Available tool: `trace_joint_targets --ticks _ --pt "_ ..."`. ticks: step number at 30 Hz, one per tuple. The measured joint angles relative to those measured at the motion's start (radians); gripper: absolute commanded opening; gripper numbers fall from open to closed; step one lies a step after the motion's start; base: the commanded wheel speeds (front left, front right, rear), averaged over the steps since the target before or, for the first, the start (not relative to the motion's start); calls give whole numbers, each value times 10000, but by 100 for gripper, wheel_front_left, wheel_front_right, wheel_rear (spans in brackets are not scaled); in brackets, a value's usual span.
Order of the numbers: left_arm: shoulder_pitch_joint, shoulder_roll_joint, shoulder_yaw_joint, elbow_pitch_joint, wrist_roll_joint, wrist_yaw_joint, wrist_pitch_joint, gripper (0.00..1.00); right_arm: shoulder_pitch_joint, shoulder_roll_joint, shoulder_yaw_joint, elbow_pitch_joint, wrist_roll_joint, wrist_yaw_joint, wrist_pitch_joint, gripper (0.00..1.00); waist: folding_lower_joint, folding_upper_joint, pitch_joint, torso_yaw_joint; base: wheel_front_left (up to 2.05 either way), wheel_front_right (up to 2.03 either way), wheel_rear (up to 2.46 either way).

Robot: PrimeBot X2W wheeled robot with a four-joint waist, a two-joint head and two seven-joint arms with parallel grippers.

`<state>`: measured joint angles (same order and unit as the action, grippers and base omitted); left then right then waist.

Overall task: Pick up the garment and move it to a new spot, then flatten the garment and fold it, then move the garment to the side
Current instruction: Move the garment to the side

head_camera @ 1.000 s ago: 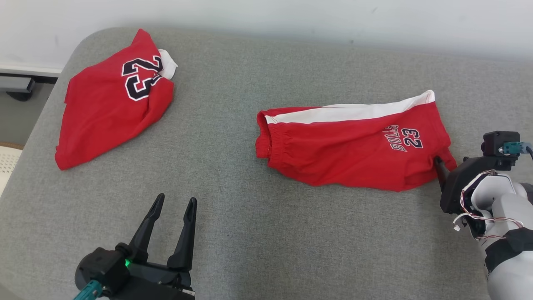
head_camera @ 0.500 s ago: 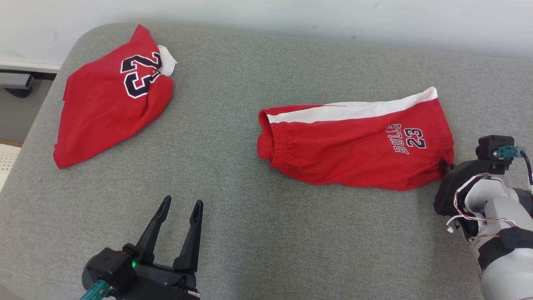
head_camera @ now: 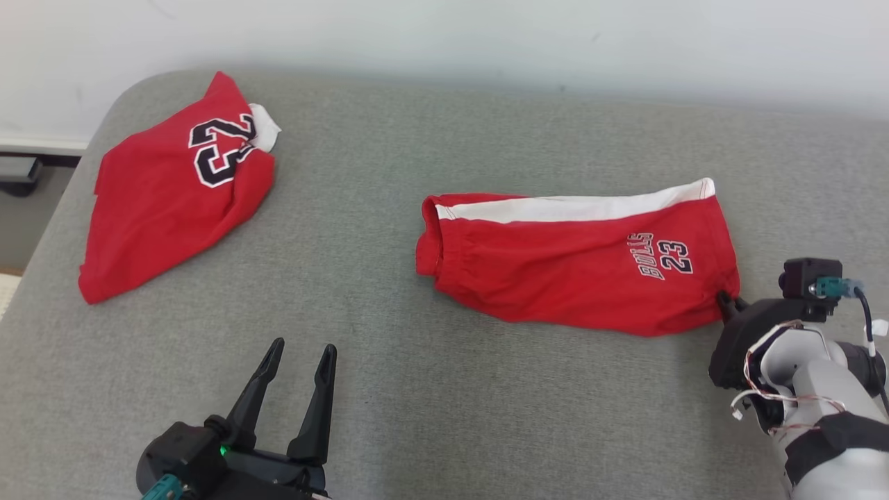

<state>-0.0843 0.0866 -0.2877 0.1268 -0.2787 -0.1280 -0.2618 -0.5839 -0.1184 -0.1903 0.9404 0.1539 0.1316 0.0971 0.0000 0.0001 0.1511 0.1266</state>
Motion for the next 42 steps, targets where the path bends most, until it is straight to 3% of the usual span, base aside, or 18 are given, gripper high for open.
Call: trace_joint_targets --ticks 6,7,8,9,22,35,42 --pt "5 -12 -29 25 -4 0 0 100 515 -33 96 -522 119 0 190 0 0 -1 -131 -270 0 0 0" --pt "5 -13 -35 31 -4 -2 0 100 574 -19 98 -606 121 0 249 5 0 0 -147 -307 0 0 0" --pt "5 -17 -38 38 -4 -2 0 100 627 -6 98 -679 121 0 268 49 0 0 -160 -338 0 0 0" --pt "5 -27 -44 48 -4 -2 0 100 675 17 82 -761 161 0 276 100 0 0 -174 -364 0 0 0" --pt "177 -42 63 330 10 -17 0 100 1766 188 349 -2234 113 0 59 100 0 -1 -596 -494 0 0 0" --pt "707 0 550 594 167 253 0 100 3748 606 -284 -4963 -59 -2 -1942 100 -1 -1 -1402 -659 0 0 0" --pt "938 196 848 658 228 491 0 100 4671 685 282 -6004 -244 -2 -2523 100 -1 -2 -1741 -729 0 0 0"
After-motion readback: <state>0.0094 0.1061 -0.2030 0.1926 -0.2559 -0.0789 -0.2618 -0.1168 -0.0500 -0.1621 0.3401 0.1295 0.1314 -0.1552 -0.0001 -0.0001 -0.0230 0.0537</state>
